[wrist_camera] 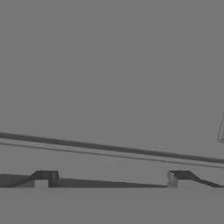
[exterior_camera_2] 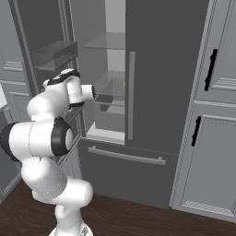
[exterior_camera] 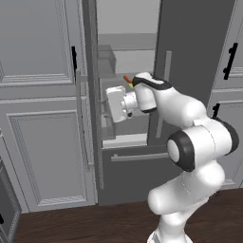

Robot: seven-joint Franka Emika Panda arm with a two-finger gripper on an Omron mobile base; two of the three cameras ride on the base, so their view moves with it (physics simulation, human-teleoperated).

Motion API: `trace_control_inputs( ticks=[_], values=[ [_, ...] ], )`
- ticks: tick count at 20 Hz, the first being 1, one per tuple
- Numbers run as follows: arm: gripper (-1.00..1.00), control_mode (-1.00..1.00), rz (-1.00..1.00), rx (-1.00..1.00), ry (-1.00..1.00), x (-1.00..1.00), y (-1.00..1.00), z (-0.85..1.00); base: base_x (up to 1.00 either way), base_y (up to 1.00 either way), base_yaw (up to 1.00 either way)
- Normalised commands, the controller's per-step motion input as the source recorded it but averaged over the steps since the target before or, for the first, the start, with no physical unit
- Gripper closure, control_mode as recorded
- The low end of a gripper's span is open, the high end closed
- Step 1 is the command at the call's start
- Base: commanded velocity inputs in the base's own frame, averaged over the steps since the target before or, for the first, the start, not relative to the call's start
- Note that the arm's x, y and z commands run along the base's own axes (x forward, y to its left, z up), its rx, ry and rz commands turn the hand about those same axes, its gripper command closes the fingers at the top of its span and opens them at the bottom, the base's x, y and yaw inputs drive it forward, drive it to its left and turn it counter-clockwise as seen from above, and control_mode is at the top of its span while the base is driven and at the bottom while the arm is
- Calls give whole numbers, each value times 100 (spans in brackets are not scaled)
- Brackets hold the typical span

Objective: Grab a lemon wedge from the fridge and one ice cube from the ice bowl, and put them in the glass of lemonade.

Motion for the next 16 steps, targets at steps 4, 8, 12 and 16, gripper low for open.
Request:
trace_control_inputs(
  ticks=[4, 8, 12, 16],
  values=[
    [-100, -100, -1, -3, -48, -92, -67, 65, 0, 0, 0],
    [-100, -100, -6, -18, -38, -84, -100, 17, 0, 0, 0],
    [-100, -100, -19, -38, -21, -94, -100, 1, 0, 0, 0],
    [-100, -100, -24, -49, -8, -86, -99, 0, 0, 0, 0]
  ],
)
